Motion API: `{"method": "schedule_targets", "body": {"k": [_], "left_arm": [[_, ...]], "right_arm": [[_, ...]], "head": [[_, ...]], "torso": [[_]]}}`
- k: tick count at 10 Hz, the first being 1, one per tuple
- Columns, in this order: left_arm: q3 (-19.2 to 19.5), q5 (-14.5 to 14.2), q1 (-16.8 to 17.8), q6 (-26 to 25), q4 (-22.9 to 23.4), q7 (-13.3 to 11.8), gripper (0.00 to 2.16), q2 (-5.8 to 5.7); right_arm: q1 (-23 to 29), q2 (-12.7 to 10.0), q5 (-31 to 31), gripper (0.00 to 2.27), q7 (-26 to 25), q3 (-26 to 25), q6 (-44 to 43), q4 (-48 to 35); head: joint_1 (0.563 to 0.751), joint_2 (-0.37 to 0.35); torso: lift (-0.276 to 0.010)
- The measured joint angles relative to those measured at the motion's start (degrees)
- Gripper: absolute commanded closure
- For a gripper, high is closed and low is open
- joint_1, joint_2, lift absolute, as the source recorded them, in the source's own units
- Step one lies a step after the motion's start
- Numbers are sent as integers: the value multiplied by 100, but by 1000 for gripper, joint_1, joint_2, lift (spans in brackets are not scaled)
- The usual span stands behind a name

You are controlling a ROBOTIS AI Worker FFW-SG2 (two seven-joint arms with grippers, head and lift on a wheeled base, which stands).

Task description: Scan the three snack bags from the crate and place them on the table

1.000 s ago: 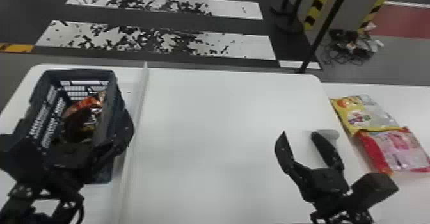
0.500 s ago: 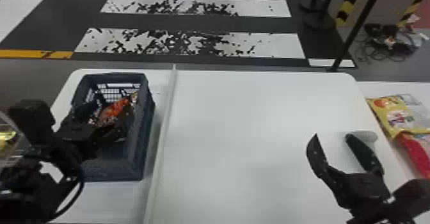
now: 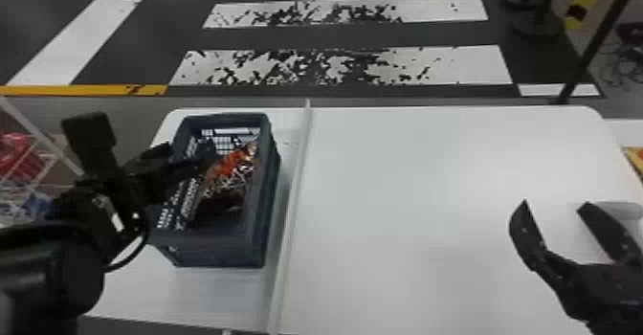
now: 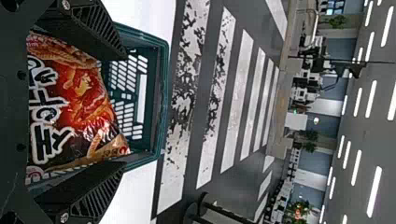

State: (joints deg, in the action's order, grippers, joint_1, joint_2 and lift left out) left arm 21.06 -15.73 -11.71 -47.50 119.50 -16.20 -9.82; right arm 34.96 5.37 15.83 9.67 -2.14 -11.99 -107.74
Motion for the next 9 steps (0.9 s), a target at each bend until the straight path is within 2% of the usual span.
{"method": "schedule_targets", "body": {"k": [3,6,9], "left_arm": [[-41,68,571,-801,-458,-161,87,-75],[-211,294,1014,-1170,-931,-200,103,-82],[-337,409,1256,-1231,-1401,-247,103,-82]], "right_arm": [[-55,86,-1,49,-1,30,31,16],[-109,191,22,49,-9,60,109,27],[-188,299,87,49,-9,90,130,88]], "head": [[695,151],[695,145],[695,135]], "torso": [[-62],[-62],[-62]]}}
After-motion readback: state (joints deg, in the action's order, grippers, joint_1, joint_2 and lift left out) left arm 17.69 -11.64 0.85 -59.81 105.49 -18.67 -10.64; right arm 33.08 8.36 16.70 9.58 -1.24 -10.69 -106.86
